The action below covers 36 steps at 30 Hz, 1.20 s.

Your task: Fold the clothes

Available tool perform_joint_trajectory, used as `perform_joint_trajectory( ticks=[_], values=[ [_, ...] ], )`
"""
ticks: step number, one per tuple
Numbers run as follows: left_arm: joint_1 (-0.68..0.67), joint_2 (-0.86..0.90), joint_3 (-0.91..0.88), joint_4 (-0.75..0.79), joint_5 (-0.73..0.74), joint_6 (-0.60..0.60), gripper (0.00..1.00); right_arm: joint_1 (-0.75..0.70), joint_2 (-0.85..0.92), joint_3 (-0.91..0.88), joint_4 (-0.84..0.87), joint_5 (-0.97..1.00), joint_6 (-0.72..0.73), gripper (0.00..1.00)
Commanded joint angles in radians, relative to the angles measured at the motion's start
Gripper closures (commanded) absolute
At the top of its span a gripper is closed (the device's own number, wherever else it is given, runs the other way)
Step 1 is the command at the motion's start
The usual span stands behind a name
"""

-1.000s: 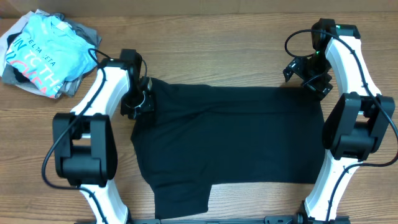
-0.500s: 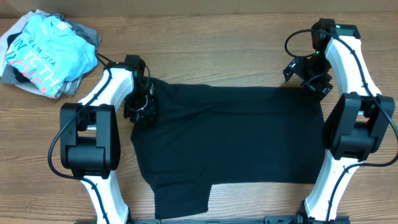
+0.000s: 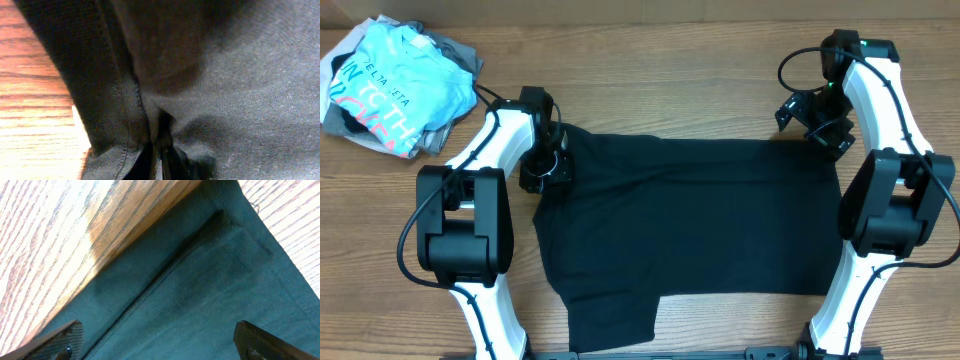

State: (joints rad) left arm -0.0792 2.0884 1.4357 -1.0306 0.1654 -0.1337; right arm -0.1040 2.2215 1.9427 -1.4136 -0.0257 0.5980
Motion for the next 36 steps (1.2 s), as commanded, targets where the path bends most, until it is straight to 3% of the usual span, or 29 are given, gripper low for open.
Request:
perform_joint_trajectory(
  ticks=[1,3,9,22,36],
  values=[
    [-0.006,0.017,-0.005,0.014,-0.008,-0.001,0.96,-0.001,-0.030,0.000,0.003,0.005,-0.004,0.00],
    [-0.006,0.017,-0.005,0.012,-0.011,-0.001,0.96,-0.001,-0.030,0.000,0.003,0.005,-0.004,0.00],
    [-0.006,0.017,-0.004,-0.001,-0.041,-0.002,0.83,-0.001,-0.030,0.000,0.003,0.006,-0.004,0.00],
    [-0.007,0.017,0.078,-0.081,-0.066,-0.005,0.89,-0.001,-0.030,0.000,0.015,0.005,-0.004,0.00],
    [-0.008,0.017,0.072,-0.041,0.012,-0.001,0.75,-0.001,-0.030,0.000,0.014,0.005,-0.004,0.00]
  ],
)
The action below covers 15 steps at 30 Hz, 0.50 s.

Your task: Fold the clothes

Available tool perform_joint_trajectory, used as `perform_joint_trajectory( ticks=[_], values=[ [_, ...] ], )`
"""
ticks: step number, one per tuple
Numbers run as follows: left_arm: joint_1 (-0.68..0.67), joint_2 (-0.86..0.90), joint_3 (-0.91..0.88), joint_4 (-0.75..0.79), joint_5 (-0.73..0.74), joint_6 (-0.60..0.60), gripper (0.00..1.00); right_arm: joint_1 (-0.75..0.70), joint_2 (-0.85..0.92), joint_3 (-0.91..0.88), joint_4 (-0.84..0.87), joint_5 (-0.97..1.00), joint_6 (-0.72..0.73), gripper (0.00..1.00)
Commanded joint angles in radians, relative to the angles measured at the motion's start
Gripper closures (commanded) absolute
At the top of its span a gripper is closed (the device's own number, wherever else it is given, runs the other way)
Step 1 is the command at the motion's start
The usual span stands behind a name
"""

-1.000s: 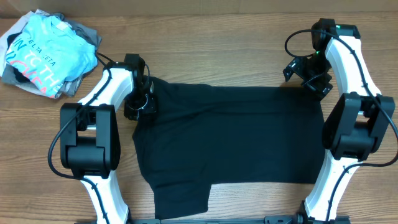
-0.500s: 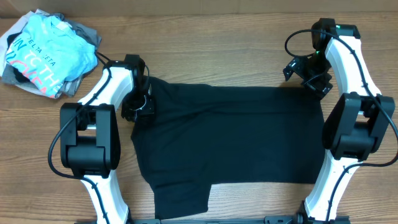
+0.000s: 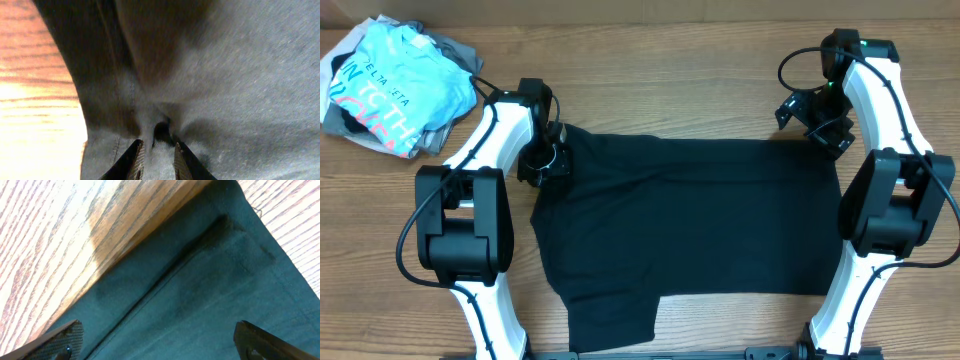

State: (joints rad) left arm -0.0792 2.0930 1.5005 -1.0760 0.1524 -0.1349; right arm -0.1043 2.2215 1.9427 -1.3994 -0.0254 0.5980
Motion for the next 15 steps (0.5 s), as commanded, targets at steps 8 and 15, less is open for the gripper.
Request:
perform_joint_trajectory(
  ticks=[8,15],
  values=[
    [-0.023,0.013,0.006,0.014,0.024,0.000,0.75,0.000,-0.030,0.000,0.000,0.005,-0.004,0.00],
    [-0.040,0.013,0.006,0.018,0.019,-0.003,0.75,0.000,-0.030,0.000,0.000,0.005,-0.004,0.00]
  ],
)
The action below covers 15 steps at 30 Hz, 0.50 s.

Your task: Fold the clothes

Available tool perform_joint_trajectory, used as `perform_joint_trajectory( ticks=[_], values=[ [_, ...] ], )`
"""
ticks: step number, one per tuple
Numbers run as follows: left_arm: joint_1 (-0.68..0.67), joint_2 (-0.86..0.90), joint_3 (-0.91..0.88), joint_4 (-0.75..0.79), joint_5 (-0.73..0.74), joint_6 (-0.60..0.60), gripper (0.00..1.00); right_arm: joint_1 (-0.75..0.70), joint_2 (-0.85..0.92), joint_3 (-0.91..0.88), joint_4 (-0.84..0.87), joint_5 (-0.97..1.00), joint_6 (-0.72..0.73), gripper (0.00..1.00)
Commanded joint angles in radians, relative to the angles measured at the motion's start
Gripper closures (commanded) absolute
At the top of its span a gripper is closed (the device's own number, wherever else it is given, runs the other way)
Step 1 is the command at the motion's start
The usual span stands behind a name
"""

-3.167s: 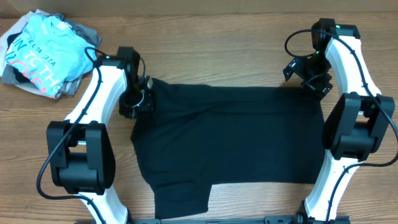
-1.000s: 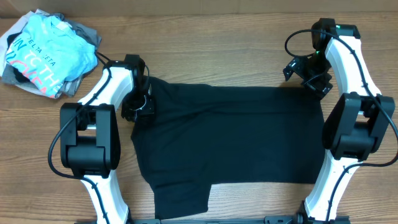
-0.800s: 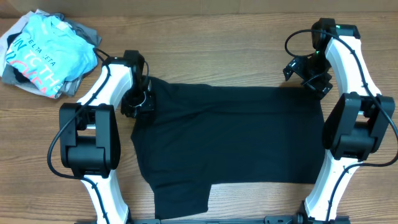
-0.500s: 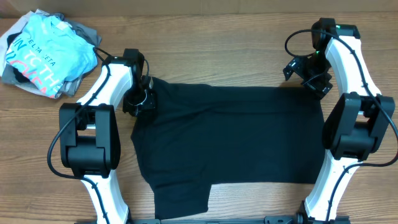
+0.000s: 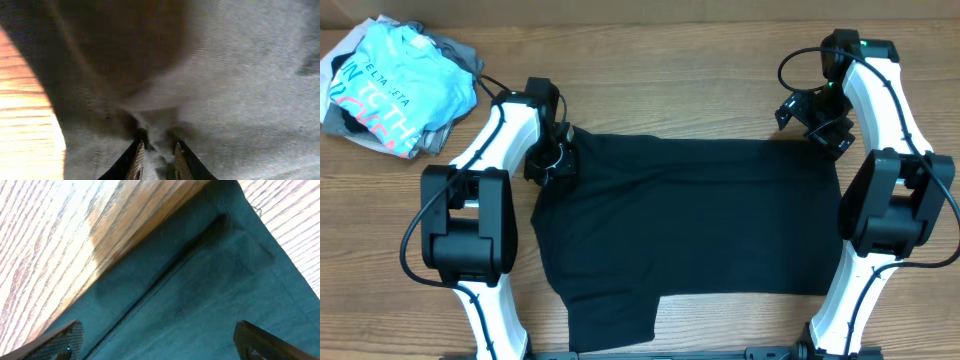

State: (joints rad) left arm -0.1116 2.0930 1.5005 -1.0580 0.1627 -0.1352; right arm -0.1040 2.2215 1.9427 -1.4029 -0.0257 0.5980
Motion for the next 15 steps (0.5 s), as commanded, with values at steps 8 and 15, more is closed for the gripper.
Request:
perform_joint_trajectory(
  ticks=[8,15],
  values=[
    [-0.005,0.013,0.006,-0.011,-0.036,-0.026,0.76,-0.001,-0.030,0.000,0.000,0.005,-0.004,0.00],
    [-0.005,0.013,0.006,-0.023,-0.040,-0.031,0.76,-0.001,-0.030,0.000,0.000,0.005,-0.004,0.00]
  ],
)
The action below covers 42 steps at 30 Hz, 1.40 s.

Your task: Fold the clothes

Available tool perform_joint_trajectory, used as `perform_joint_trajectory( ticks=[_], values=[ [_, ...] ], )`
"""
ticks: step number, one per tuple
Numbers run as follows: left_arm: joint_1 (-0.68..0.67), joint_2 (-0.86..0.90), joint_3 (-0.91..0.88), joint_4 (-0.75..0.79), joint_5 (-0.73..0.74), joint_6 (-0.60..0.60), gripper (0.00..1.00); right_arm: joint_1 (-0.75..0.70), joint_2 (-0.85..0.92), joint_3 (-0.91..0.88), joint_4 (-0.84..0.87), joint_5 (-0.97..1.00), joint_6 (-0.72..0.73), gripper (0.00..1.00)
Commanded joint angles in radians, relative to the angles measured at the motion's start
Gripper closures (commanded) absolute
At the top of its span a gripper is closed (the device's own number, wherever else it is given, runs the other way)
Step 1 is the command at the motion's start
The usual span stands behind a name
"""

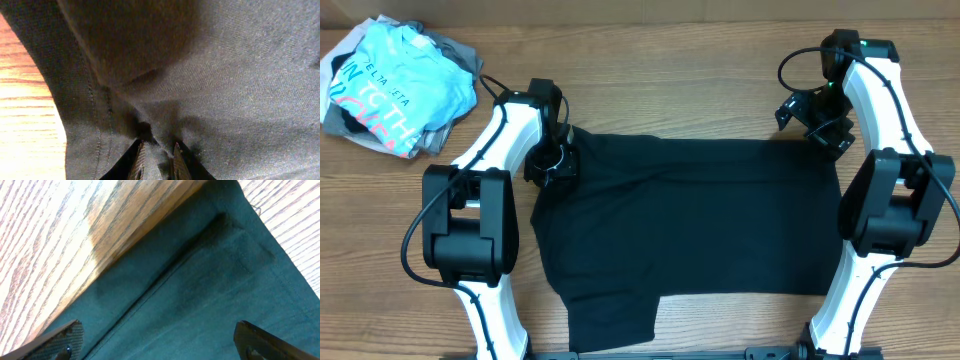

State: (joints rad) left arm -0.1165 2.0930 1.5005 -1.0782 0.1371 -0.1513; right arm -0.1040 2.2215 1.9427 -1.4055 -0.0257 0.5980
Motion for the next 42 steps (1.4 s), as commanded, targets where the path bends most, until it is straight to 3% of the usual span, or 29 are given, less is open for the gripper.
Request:
perform_joint_trajectory(
  ticks=[1,20,26,42],
  values=[
    [0.000,0.013,0.006,-0.002,-0.015,-0.018,0.76,-0.001,-0.030,0.000,0.002,0.005,-0.004,0.00],
    [0.000,0.013,-0.062,0.059,-0.032,-0.048,0.76,-0.001,-0.030,0.000,0.002,0.005,-0.004,0.00],
    [0.001,0.013,-0.062,0.053,-0.033,-0.048,0.96,-0.001,-0.030,0.000,0.003,0.005,-0.004,0.00],
    [0.001,-0.051,0.023,-0.125,-0.033,-0.093,0.96,-0.004,-0.056,0.000,-0.039,0.026,0.060,0.00]
  ],
)
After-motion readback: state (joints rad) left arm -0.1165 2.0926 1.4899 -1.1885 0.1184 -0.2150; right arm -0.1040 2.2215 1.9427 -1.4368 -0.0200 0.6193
